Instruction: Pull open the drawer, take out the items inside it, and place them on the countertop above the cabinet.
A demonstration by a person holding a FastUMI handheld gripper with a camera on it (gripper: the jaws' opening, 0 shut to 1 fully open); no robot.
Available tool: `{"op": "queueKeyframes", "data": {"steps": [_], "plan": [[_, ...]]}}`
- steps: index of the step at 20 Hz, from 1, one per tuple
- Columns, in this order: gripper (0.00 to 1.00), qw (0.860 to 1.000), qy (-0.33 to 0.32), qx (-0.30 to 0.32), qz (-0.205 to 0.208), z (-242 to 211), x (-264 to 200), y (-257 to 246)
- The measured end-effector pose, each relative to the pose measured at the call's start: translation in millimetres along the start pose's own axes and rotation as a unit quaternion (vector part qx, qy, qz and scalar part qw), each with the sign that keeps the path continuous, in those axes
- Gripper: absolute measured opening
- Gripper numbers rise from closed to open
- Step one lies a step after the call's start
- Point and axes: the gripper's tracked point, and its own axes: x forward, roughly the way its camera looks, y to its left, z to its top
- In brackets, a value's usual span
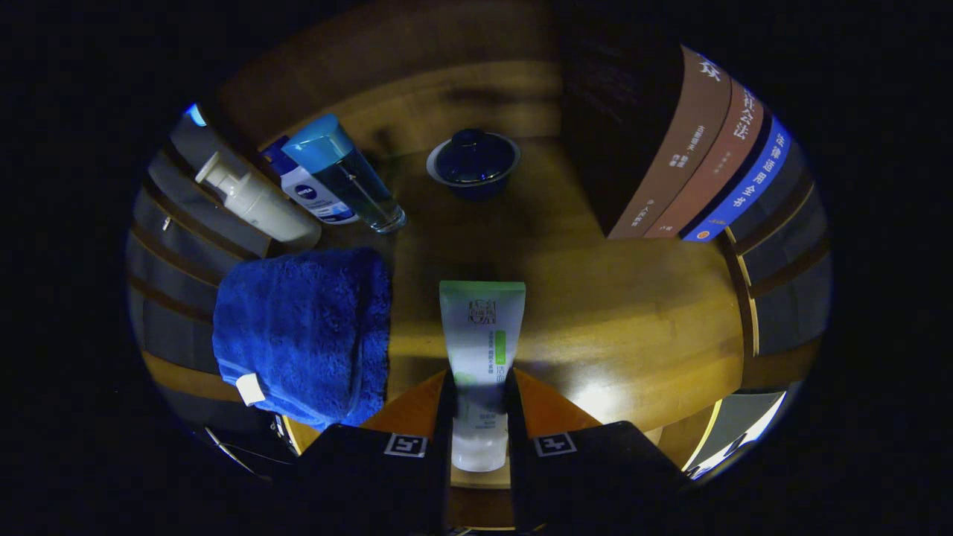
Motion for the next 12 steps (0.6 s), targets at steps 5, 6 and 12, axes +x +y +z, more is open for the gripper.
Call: {"op": "queueKeyframes", "data": {"steps": [5,6,12], "plan": [[0.48,1.000,-0.015,-0.003,-0.011,13.2,3.3,-5.9],[0.59,1.000,-0.022,-0.006,-0.010,16.9,-3.8,-3.9],[1.00,0.997,-0.070,-0.035,-0.025,19.5,-25.5,-8.4]]}}
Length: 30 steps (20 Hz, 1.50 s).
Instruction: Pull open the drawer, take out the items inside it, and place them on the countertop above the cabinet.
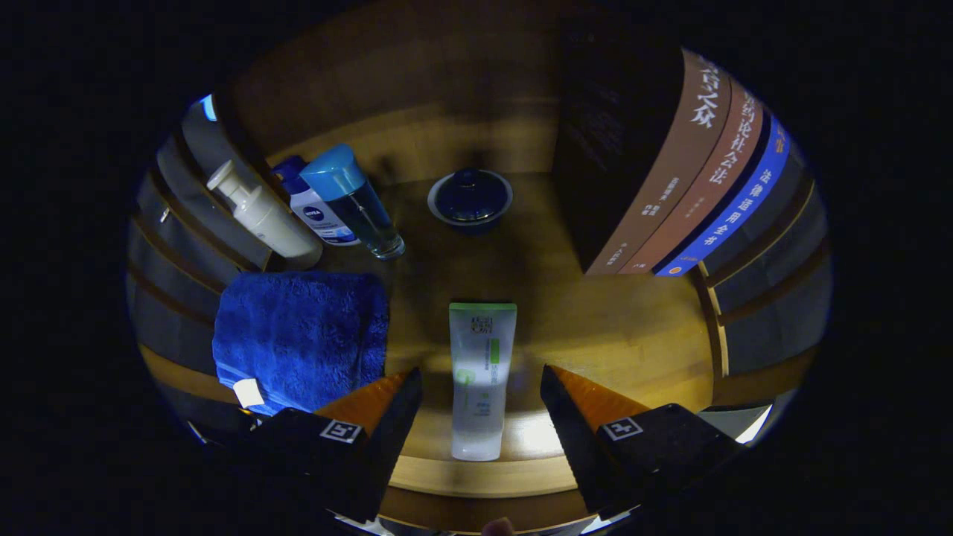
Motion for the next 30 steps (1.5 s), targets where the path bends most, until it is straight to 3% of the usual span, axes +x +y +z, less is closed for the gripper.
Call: {"op": "queueKeyframes", "data": {"steps": [7,14,17,24,30], "plan": [[1.00,0.995,-0.098,-0.016,-0.015,-16.5,-40.0,-11.8],[1.00,0.977,-0.210,-0.010,-0.014,-69.5,-90.3,-19.8],[1.00,0.962,-0.272,-0.004,-0.011,-94.2,-124.4,-21.5],[0.99,0.906,-0.423,0.013,-0.009,-188.8,-182.6,-23.9],[0.99,0.890,-0.455,-0.005,-0.013,-272.6,-161.5,-16.6]]}}
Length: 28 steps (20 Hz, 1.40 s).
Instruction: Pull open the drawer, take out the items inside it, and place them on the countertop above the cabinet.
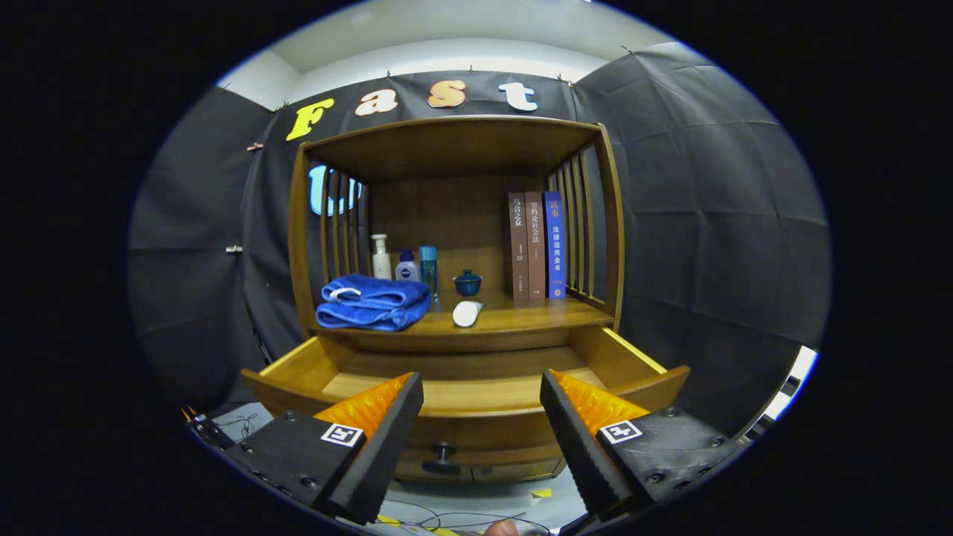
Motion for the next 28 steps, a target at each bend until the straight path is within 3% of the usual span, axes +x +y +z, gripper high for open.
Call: {"op": "queueKeyframes", "data": {"steps": [5,9,20,28], "plan": [[1.00,1.000,0.010,-0.015,0.014,-65.5,-2.4,23.8],[0.98,1.000,0.015,-0.012,0.009,-92.4,15.7,30.4],[0.99,1.000,-0.005,-0.016,0.008,-88.7,42.5,39.1],[0.99,1.000,0.010,-0.016,0.015,-72.7,100.3,40.3]]}}
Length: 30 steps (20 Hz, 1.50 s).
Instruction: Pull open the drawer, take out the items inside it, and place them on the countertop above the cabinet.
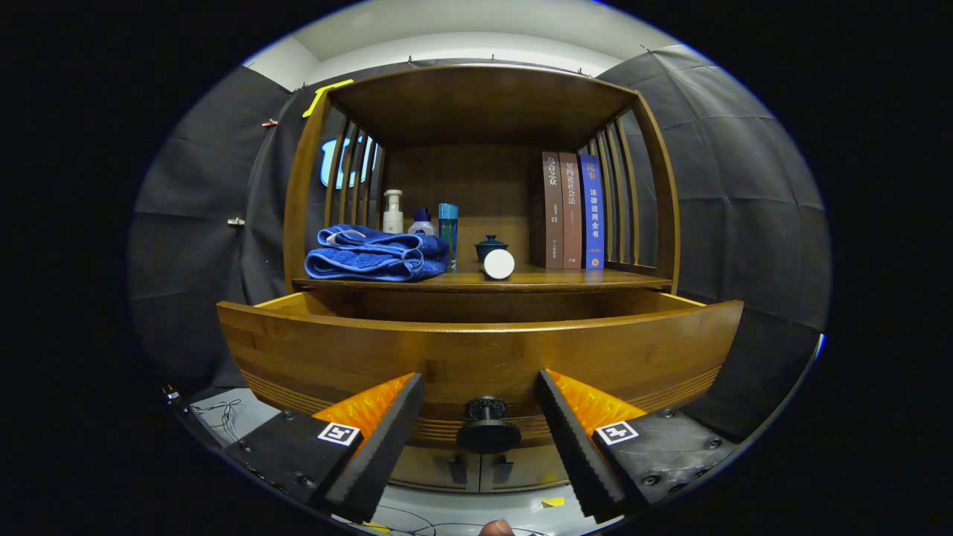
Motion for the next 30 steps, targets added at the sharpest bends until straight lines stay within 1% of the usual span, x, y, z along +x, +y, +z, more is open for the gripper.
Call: {"op": "queueKeyframes", "data": {"steps": [8,18,23,26,30], "plan": [[0.99,1.000,0.006,0.000,0.001,5.1,62.7,0.6],[0.99,1.000,0.007,0.001,-0.002,7.2,107.2,2.8],[0.99,1.000,-0.005,0.002,-0.006,7.8,109.4,2.0],[0.99,1.000,0.016,-0.004,0.000,1.0,107.4,2.9],[0.99,1.000,0.008,-0.008,0.010,18.8,87.0,8.6]]}}
